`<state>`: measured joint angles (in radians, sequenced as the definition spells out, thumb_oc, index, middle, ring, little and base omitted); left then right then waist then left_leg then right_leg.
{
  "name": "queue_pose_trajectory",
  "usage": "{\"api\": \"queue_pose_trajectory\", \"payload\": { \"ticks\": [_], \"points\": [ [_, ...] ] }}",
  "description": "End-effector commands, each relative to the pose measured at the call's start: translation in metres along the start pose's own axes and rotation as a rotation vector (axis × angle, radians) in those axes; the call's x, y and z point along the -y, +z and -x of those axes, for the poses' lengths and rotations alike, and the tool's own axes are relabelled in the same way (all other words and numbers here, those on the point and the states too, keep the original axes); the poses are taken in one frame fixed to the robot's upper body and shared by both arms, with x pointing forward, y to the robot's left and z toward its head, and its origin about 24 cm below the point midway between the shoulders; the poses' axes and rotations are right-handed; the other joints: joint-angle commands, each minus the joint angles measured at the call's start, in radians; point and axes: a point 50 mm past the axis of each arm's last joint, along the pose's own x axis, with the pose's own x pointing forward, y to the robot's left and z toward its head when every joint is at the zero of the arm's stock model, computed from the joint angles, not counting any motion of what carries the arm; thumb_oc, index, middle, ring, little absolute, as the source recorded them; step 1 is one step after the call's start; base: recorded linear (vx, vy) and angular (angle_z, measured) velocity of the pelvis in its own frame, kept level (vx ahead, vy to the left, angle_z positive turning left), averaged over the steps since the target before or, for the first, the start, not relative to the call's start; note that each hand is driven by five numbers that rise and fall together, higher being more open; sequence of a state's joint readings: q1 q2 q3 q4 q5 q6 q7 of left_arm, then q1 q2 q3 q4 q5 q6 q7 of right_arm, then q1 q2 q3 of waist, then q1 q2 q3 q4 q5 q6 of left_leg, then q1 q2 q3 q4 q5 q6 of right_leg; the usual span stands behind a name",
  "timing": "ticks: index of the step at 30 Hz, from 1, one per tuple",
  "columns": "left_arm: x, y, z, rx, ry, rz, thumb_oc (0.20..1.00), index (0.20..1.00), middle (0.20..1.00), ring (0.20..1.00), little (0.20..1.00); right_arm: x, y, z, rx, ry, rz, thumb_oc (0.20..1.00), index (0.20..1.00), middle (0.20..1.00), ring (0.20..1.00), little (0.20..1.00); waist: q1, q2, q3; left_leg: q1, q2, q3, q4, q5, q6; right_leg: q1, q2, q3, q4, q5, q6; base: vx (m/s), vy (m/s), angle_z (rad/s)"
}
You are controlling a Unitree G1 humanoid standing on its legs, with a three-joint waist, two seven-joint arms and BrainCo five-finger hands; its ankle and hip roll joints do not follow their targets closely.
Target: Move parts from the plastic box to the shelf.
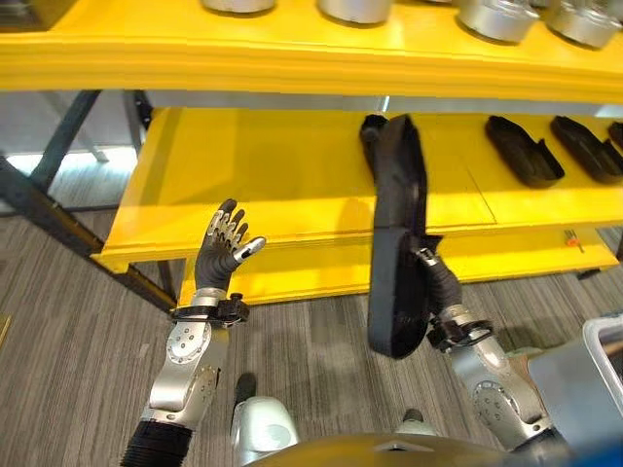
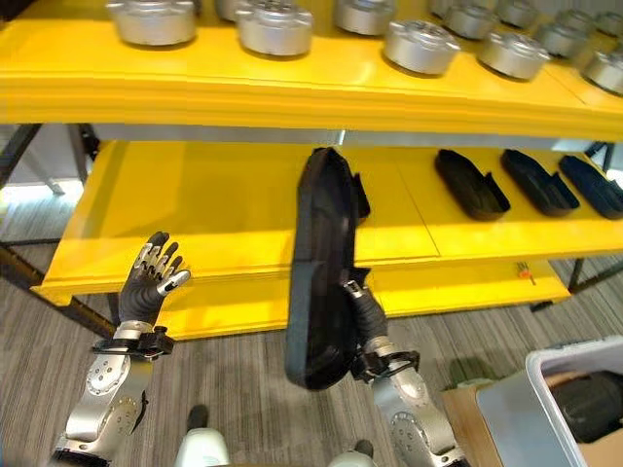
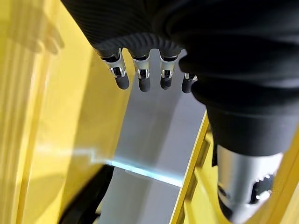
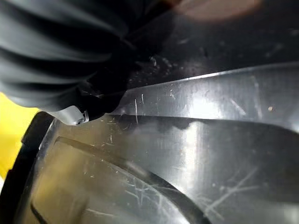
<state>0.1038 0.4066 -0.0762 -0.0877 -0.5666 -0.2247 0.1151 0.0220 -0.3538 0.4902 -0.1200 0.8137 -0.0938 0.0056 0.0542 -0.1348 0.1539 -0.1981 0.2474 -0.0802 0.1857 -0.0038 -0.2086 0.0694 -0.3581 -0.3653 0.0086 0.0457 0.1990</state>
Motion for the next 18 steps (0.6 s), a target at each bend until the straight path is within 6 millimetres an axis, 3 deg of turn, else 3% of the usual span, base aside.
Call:
{"api": "queue_pose_trajectory", "payload": {
  "ticks": [1,2,3,6,8,11,12,15,16,17,18],
  "points": [
    [-0.002,0.016,-0.007,0.079,-0.011,-0.051,1.000,1.000,1.000,1.000,1.000,-0.017,0.037,-0.027,0.162,0.124,-0.050,0.200,0.200,0.200,0.200,0.200,0.032,0.015,0.018,0.060,-0.027,0.080,-0.056,-0.001,0.080,-0.018,-0.086,0.002,0.155,0.024,0.027,0.02,-0.077,0.36],
    [0.000,0.021,-0.014,0.095,-0.023,-0.066,1.000,1.000,1.000,1.000,1.000,-0.030,0.043,-0.044,0.161,0.181,-0.026,0.200,0.200,0.200,0.200,0.200,0.082,0.006,0.030,0.019,-0.037,0.049,-0.035,0.001,0.075,-0.005,-0.085,-0.037,0.155,0.021,0.027,0.01,-0.060,0.41],
    [0.000,0.022,-0.014,0.096,-0.023,-0.066,1.000,1.000,1.000,1.000,1.000,-0.030,0.044,-0.044,0.162,0.181,-0.026,0.200,0.200,0.200,0.200,0.200,0.081,0.006,0.031,0.017,-0.037,0.047,-0.033,0.001,0.075,-0.004,-0.085,-0.039,0.155,0.021,0.027,0.02,-0.071,0.68],
    [0.005,0.026,-0.021,0.109,-0.037,-0.063,1.000,1.000,1.000,1.000,1.000,-0.039,0.061,-0.072,0.204,0.176,0.027,0.200,0.200,0.200,0.200,0.200,0.156,0.006,0.064,-0.046,-0.048,0.008,0.004,0.000,0.068,0.005,-0.080,-0.092,0.157,0.014,0.025,-0.01,-0.049,0.46],
    [0.006,0.027,-0.023,0.113,-0.045,-0.059,1.000,1.000,1.000,1.000,1.000,-0.037,0.067,-0.076,0.227,0.160,0.032,0.200,0.200,0.200,0.200,0.200,0.163,0.004,0.068,-0.063,-0.053,0.000,0.012,0.003,0.069,0.001,-0.082,-0.099,0.157,0.014,0.024,-0.02,-0.018,0.23],
    [0.011,0.031,-0.026,0.126,-0.063,-0.043,1.000,1.000,1.000,1.000,1.000,-0.033,0.094,-0.089,0.309,0.093,0.069,0.200,0.200,0.200,0.200,0.200,0.191,0.014,0.096,-0.100,-0.058,-0.017,0.052,-0.007,0.068,-0.008,-0.083,-0.110,0.175,0.002,0.019,-0.05,0.001,0.22],
    [0.013,0.035,-0.027,0.142,-0.073,-0.028,1.000,1.000,1.000,1.000,1.000,-0.033,0.133,-0.099,0.430,0.058,0.121,0.200,0.200,0.200,0.200,0.200,0.204,0.025,0.125,-0.136,-0.067,-0.029,0.092,-0.018,0.072,-0.033,-0.086,-0.107,0.199,-0.010,0.015,-0.11,0.034,0.18],
    [0.015,0.041,-0.029,0.161,-0.091,-0.020,1.000,1.000,1.000,1.000,1.000,-0.030,0.173,-0.108,0.553,-0.011,0.180,0.200,0.200,0.200,0.200,0.200,0.216,0.045,0.165,-0.176,-0.075,-0.039,0.131,-0.028,0.078,-0.069,-0.094,-0.099,0.231,-0.022,0.007,-0.09,0.039,0.05],
    [0.015,0.041,-0.029,0.162,-0.091,-0.020,1.000,1.000,1.000,1.000,1.000,-0.031,0.174,-0.108,0.554,-0.011,0.180,0.200,0.200,0.200,0.200,0.200,0.216,0.045,0.166,-0.178,-0.075,-0.039,0.133,-0.028,0.078,-0.070,-0.094,-0.098,0.233,-0.023,0.007,-0.10,0.039,0.08],
    [0.019,0.044,-0.030,0.175,-0.111,-0.002,1.000,1.000,1.000,1.000,1.000,-0.025,0.204,-0.115,0.630,-0.092,0.190,0.200,0.200,0.200,0.200,0.200,0.223,0.063,0.193,-0.209,-0.082,-0.045,0.160,-0.035,0.083,-0.097,-0.099,-0.095,0.255,-0.033,0.003,-0.10,0.043,0.09],
    [0.019,0.044,-0.030,0.178,-0.111,0.001,1.000,1.000,1.000,1.000,1.000,-0.024,0.214,-0.116,0.657,-0.125,0.188,0.200,0.200,0.200,0.200,0.200,0.223,0.069,0.202,-0.221,-0.083,-0.043,0.168,-0.035,0.083,-0.108,-0.101,-0.091,0.263,-0.037,0.000,-0.10,0.043,0.08]
  ]
}}
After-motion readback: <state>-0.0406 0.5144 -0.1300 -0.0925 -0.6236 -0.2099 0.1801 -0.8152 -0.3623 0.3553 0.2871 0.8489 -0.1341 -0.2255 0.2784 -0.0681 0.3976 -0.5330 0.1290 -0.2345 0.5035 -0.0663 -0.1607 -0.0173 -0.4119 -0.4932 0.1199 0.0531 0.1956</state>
